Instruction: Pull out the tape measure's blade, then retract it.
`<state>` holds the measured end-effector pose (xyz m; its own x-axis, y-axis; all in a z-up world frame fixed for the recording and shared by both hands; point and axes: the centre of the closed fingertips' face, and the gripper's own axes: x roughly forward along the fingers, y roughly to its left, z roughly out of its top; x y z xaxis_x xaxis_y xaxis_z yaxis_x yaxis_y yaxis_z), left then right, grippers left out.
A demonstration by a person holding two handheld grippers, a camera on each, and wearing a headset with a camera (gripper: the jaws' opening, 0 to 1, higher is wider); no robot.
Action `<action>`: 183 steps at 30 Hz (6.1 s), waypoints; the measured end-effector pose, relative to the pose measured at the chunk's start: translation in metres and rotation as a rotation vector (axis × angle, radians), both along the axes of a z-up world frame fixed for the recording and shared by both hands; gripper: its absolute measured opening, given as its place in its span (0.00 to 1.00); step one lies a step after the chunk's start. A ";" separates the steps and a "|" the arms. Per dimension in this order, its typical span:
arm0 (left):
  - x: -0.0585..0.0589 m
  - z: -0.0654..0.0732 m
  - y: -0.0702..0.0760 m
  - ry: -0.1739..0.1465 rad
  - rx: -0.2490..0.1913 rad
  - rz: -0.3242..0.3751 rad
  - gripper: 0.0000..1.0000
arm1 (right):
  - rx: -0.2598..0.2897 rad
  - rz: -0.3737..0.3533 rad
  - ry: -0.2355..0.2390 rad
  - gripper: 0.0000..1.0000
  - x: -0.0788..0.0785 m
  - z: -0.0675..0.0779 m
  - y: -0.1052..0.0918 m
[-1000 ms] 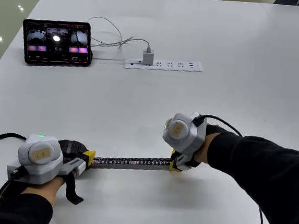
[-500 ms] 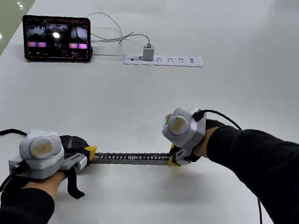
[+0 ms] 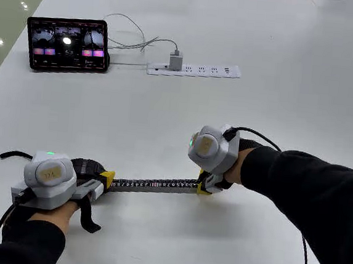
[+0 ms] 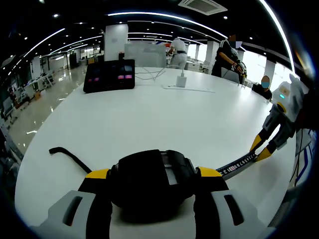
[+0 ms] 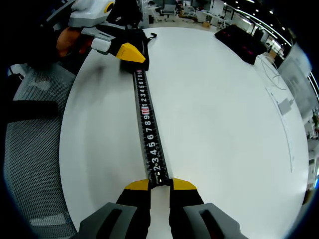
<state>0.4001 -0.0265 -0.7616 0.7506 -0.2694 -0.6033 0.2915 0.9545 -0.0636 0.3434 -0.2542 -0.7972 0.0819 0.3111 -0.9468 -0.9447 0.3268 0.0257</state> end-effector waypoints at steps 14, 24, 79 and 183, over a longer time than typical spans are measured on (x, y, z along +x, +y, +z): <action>0.002 -0.002 0.001 0.000 -0.001 -0.001 0.62 | -0.009 -0.009 0.004 0.09 0.000 0.000 0.004; 0.003 -0.002 0.001 -0.006 0.003 -0.003 0.62 | -0.024 -0.009 0.008 0.09 0.001 0.000 0.008; 0.001 -0.002 0.000 0.015 -0.018 -0.034 0.61 | 0.018 -0.023 -0.002 0.09 0.003 0.000 0.028; 0.000 -0.005 -0.001 0.059 -0.031 -0.048 0.61 | 0.148 0.069 -0.044 0.08 0.011 0.000 0.072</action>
<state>0.3998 -0.0270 -0.7667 0.7001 -0.3230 -0.6368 0.3314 0.9369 -0.1109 0.3548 -0.1823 -0.7969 0.0962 0.4536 -0.8860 -0.9660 0.2573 0.0269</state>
